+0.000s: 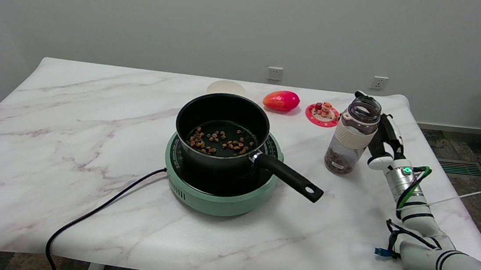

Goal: Place the bottle onto the table.

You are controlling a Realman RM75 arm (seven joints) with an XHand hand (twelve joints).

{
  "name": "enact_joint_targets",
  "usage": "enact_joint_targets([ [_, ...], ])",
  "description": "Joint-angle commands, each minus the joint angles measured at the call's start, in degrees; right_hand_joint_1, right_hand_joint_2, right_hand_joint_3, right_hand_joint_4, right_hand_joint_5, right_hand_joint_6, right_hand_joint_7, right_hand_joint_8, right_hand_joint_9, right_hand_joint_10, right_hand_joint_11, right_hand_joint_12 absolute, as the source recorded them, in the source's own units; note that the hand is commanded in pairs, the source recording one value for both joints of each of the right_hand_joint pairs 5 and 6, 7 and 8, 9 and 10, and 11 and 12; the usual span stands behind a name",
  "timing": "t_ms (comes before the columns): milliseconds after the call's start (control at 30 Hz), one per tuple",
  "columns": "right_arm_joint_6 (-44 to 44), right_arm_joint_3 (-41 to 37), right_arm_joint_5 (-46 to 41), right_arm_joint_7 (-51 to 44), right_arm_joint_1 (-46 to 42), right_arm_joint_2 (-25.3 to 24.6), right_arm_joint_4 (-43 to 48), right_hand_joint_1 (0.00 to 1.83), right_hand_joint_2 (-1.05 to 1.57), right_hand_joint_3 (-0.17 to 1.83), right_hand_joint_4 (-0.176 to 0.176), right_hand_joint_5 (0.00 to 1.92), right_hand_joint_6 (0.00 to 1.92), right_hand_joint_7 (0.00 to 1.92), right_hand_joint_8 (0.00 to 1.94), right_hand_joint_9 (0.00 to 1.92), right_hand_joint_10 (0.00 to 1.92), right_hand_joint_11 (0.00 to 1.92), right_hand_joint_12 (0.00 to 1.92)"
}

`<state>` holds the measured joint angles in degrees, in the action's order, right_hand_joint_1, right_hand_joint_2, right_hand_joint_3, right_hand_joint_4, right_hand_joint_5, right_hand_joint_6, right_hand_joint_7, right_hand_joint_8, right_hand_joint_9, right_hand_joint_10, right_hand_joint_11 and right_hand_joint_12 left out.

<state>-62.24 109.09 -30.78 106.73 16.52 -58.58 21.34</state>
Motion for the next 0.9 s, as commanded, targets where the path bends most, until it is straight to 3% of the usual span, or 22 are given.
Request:
enact_joint_targets([
  [33, 1.63, -0.58, 0.07, 0.11, -0.01, 2.38, -1.74, 1.19, -1.05, 0.86, 0.000, 0.26, 0.26, 0.83, 0.83, 0.68, 0.68, 0.66, 0.66],
  [267, 3.39, -2.26, 0.07, -0.05, -0.81, 4.45, -2.95, 1.20, -1.05, 0.73, 0.000, 0.04, 0.04, 0.50, 0.50, 0.56, 0.56, 0.61, 0.61],
  [500, 5.12, -8.61, 0.07, -0.13, -7.10, 12.50, -2.18, 1.28, -1.05, 0.69, 0.000, 0.00, 0.00, 0.46, 0.46, 0.50, 0.50, 0.64, 0.64],
  [667, 3.95, -19.82, 0.07, -0.56, -14.57, 17.08, -0.71, 1.30, -0.97, 0.70, 0.000, 0.00, 0.00, 0.45, 0.45, 0.49, 0.49, 0.64, 0.64],
  [900, 3.00, -29.51, -0.80, -4.58, -17.83, 17.05, -0.23, 1.31, -0.91, 0.77, 0.000, 0.01, 0.01, 0.45, 0.45, 0.48, 0.48, 0.63, 0.63],
])
